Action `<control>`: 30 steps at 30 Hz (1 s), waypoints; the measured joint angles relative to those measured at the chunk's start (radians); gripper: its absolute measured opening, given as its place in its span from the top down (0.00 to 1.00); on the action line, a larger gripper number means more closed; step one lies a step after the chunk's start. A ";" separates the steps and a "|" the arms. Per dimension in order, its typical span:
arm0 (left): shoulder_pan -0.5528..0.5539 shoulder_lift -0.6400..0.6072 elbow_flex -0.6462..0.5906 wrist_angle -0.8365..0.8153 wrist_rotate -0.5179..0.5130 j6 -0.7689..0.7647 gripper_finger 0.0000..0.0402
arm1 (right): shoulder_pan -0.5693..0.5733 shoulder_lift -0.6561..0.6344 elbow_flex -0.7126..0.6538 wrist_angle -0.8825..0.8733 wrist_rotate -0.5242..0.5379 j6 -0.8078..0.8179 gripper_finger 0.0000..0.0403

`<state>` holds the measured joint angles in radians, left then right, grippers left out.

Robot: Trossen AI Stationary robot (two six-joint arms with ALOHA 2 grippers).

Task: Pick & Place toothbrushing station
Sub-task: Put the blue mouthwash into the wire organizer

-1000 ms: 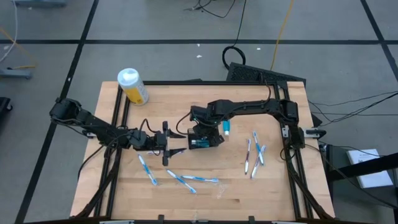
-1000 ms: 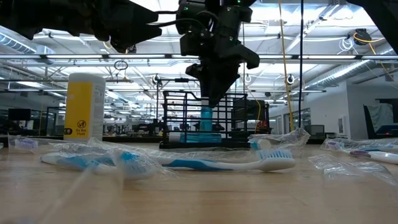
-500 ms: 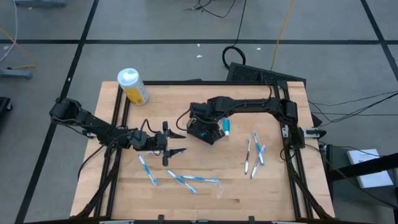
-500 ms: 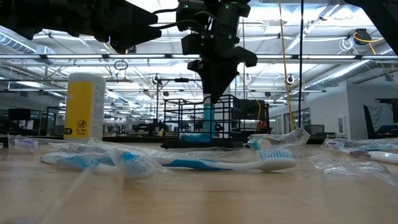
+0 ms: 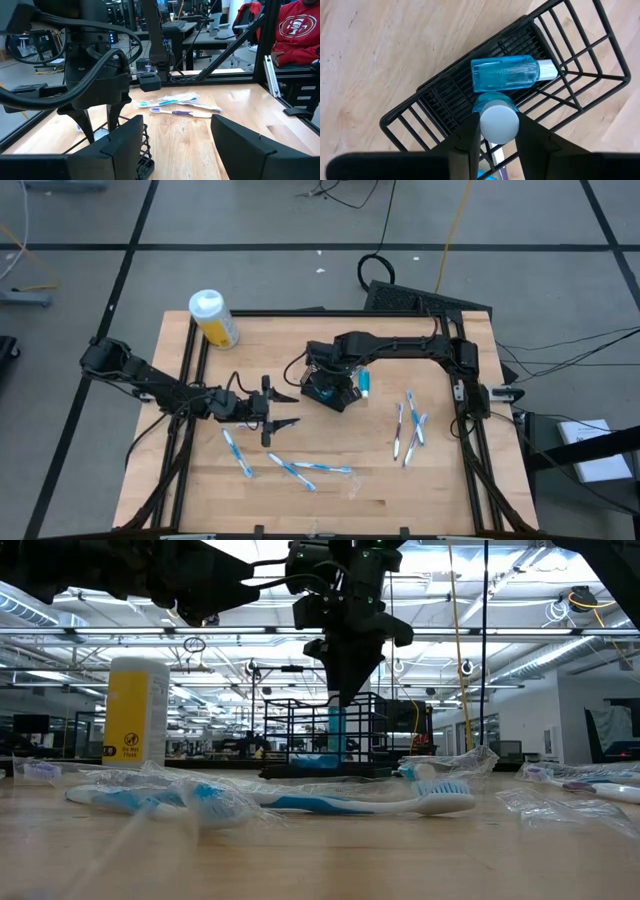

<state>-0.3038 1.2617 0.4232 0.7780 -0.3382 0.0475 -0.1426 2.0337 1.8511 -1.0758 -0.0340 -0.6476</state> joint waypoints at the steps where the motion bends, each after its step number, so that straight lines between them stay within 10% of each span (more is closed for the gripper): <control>1: 0.000 0.000 0.000 -0.001 0.000 0.000 0.40 | -0.001 -0.001 -0.004 0.002 -0.002 0.000 0.78; 30: 0.000 0.000 0.000 -0.005 0.000 -0.004 0.40 | -0.022 -0.003 -0.065 0.053 -0.023 -0.001 0.78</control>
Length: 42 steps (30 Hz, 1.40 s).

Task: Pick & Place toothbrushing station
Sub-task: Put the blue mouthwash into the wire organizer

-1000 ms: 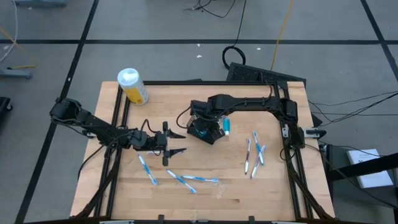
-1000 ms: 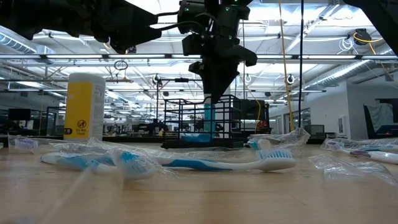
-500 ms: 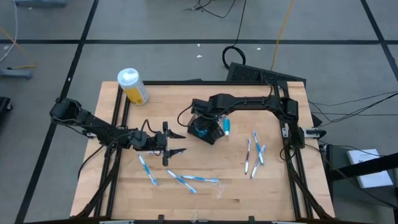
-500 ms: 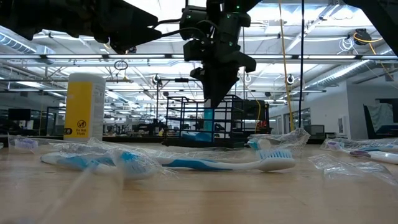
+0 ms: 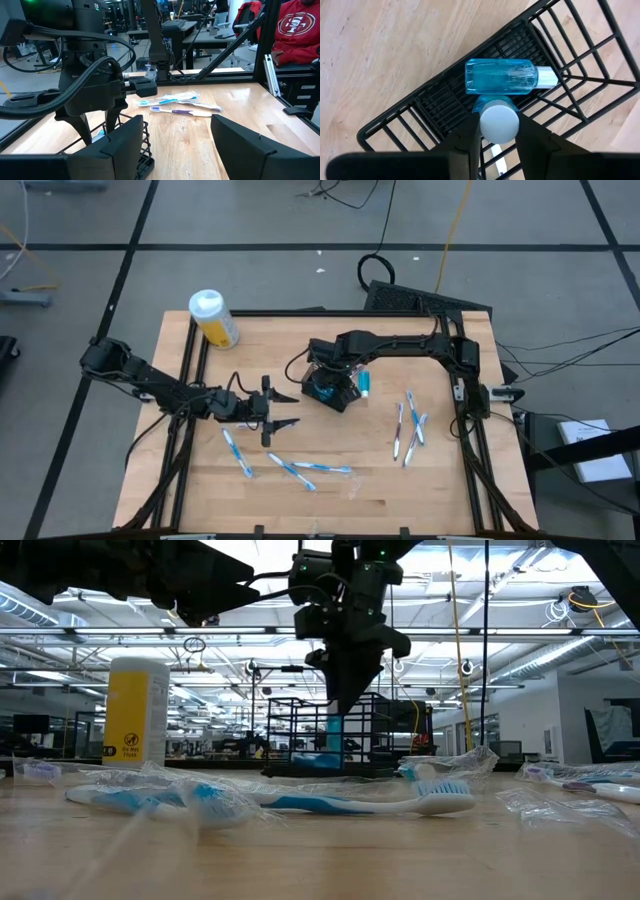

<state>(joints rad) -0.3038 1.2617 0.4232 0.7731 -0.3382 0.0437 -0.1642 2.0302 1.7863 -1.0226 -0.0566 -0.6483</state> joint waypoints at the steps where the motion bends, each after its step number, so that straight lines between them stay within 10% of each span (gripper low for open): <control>1: 0.000 0.000 0.000 0.000 0.000 0.000 0.40 | 0.000 0.001 0.000 0.004 0.001 0.000 0.78; 42: 0.000 0.000 0.000 -0.010 0.000 0.000 0.40 | -0.006 0.003 -0.001 0.017 0.007 0.034 0.66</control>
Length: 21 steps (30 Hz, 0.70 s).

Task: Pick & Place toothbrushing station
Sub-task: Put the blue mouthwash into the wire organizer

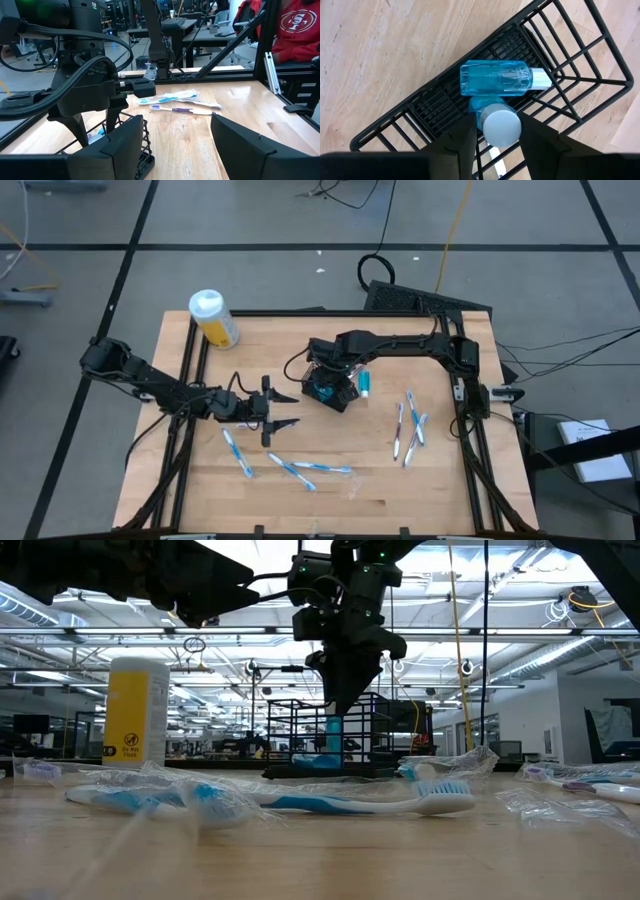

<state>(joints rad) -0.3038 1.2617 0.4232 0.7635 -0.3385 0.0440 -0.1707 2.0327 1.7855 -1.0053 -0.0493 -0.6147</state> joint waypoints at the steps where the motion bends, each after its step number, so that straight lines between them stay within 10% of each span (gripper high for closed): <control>1: 0.000 0.000 0.000 0.000 0.000 0.000 0.40 | 0.000 0.000 0.000 0.000 0.000 0.000 0.66; 21: 0.000 0.000 0.000 -0.005 0.000 0.000 0.40 | 0.000 0.000 0.000 0.014 0.028 0.009 0.56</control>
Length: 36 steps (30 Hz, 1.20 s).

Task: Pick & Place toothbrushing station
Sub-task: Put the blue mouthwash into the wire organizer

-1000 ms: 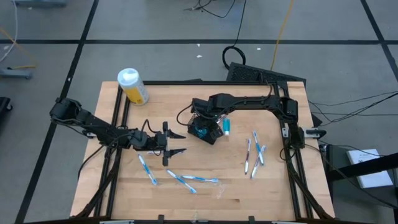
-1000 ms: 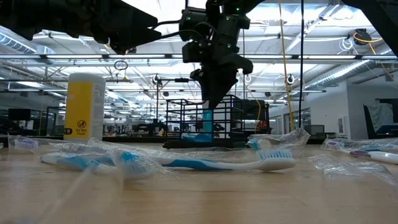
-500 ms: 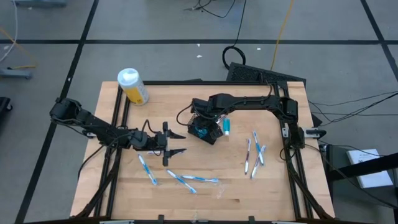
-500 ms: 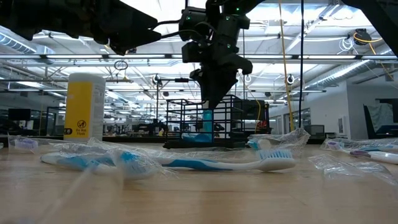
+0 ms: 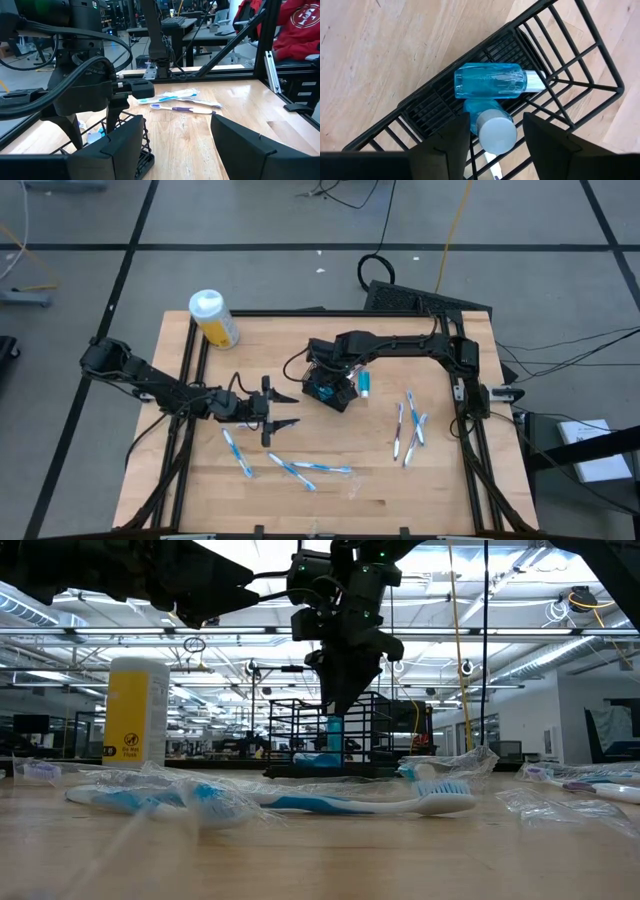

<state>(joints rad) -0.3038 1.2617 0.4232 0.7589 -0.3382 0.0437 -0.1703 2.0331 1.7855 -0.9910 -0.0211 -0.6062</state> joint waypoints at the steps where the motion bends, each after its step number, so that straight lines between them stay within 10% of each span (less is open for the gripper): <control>1: 0.000 0.000 0.000 0.000 0.000 0.000 0.40 | 0.000 0.000 0.000 0.000 0.000 0.000 0.56; 36: 0.000 0.000 0.000 -0.017 0.000 -0.005 0.40 | 0.054 -0.010 0.186 -0.063 0.112 0.003 0.56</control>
<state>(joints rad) -0.3038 1.2621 0.4232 0.7422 -0.3386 0.0389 -0.1161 2.0232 1.9719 -1.0542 0.0906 -0.6029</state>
